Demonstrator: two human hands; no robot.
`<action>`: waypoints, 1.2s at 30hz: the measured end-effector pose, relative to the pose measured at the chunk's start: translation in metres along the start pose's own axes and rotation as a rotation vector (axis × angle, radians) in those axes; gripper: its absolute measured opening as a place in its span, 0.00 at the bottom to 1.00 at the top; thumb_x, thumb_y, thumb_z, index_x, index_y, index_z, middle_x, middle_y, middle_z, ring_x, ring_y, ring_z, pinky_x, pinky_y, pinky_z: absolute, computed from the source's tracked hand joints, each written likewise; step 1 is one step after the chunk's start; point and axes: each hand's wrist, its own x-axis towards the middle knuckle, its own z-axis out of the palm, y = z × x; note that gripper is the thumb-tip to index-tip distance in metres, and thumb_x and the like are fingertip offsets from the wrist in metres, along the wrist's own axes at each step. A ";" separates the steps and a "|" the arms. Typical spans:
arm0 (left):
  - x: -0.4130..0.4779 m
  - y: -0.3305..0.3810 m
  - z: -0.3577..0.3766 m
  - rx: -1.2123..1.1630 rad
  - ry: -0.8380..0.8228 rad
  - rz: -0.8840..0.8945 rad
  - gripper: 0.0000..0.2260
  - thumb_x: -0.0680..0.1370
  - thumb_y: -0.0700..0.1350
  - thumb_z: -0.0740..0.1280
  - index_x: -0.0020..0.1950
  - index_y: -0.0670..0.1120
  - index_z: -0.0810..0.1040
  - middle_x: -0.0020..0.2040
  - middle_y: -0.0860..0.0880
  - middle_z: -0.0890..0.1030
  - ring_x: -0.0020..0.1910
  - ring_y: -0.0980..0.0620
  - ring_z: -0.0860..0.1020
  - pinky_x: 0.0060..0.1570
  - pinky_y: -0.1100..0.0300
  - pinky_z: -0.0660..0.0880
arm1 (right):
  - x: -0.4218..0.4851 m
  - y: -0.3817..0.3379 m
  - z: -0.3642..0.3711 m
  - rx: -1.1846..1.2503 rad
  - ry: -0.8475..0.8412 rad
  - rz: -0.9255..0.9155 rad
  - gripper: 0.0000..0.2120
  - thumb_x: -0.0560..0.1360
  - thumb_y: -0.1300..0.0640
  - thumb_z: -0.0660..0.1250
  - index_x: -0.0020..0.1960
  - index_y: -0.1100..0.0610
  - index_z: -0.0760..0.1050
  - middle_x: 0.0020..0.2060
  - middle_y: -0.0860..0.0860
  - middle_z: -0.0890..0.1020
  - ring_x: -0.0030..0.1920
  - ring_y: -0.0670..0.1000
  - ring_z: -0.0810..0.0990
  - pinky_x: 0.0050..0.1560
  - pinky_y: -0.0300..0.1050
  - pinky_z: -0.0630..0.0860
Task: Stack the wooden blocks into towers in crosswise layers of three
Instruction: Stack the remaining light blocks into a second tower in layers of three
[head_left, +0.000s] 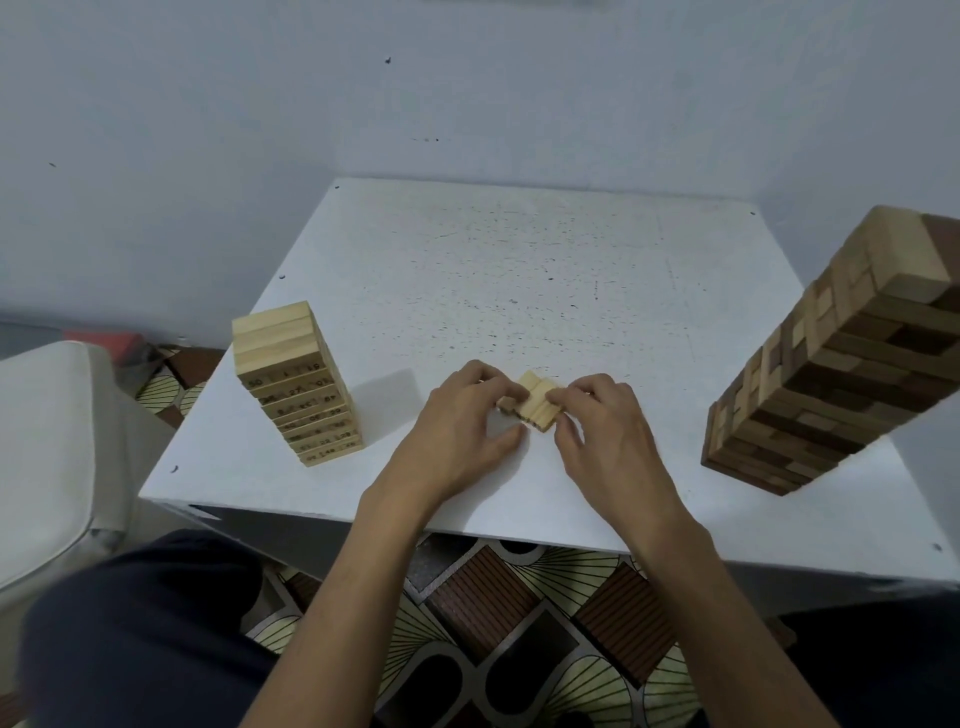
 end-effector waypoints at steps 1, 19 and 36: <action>-0.001 0.000 0.000 -0.012 -0.007 0.001 0.14 0.75 0.46 0.70 0.61 0.52 0.80 0.57 0.56 0.74 0.49 0.62 0.75 0.54 0.63 0.72 | 0.000 0.000 -0.002 0.015 -0.020 0.005 0.12 0.77 0.64 0.67 0.61 0.60 0.80 0.55 0.55 0.78 0.55 0.55 0.73 0.50 0.40 0.66; 0.013 0.001 -0.013 -0.049 -0.174 0.049 0.24 0.75 0.44 0.72 0.71 0.54 0.73 0.63 0.57 0.79 0.52 0.63 0.76 0.51 0.76 0.67 | 0.007 0.013 -0.020 0.152 -0.196 -0.029 0.25 0.77 0.57 0.68 0.73 0.49 0.70 0.67 0.42 0.75 0.62 0.42 0.63 0.62 0.35 0.64; 0.014 -0.002 -0.010 -0.065 -0.148 0.042 0.31 0.74 0.50 0.74 0.75 0.57 0.67 0.66 0.60 0.76 0.57 0.61 0.72 0.66 0.50 0.67 | 0.011 0.016 -0.022 0.174 -0.262 -0.006 0.30 0.76 0.52 0.71 0.76 0.46 0.65 0.65 0.39 0.70 0.72 0.45 0.59 0.67 0.41 0.64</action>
